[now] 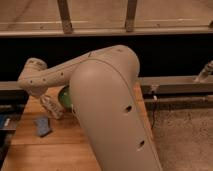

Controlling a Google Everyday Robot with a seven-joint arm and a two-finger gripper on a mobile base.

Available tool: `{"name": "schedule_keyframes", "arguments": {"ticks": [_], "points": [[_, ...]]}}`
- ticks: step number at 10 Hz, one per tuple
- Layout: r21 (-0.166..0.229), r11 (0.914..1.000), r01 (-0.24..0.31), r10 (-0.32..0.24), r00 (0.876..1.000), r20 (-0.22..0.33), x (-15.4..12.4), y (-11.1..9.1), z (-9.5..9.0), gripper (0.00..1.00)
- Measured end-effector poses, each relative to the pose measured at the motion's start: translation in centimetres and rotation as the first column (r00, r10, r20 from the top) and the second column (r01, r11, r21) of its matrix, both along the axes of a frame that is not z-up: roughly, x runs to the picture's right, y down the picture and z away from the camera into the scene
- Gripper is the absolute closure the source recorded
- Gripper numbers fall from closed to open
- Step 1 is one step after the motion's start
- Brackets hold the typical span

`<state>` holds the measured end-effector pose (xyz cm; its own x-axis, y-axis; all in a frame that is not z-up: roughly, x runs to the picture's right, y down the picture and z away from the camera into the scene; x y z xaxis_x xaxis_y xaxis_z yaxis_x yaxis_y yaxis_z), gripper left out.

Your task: Stand the bottle upright

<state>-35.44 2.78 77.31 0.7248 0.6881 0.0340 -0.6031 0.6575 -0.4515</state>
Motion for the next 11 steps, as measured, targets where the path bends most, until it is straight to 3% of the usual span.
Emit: {"name": "schedule_keyframes", "arguments": {"ticks": [7, 11], "points": [[0.011, 0.9996, -0.027, 0.027, 0.999, -0.02, 2.3, -0.4, -0.9, 0.2], [0.01, 0.9998, -0.019, 0.02, 1.0, -0.009, 2.0, -0.2, -1.1, 0.2]]}}
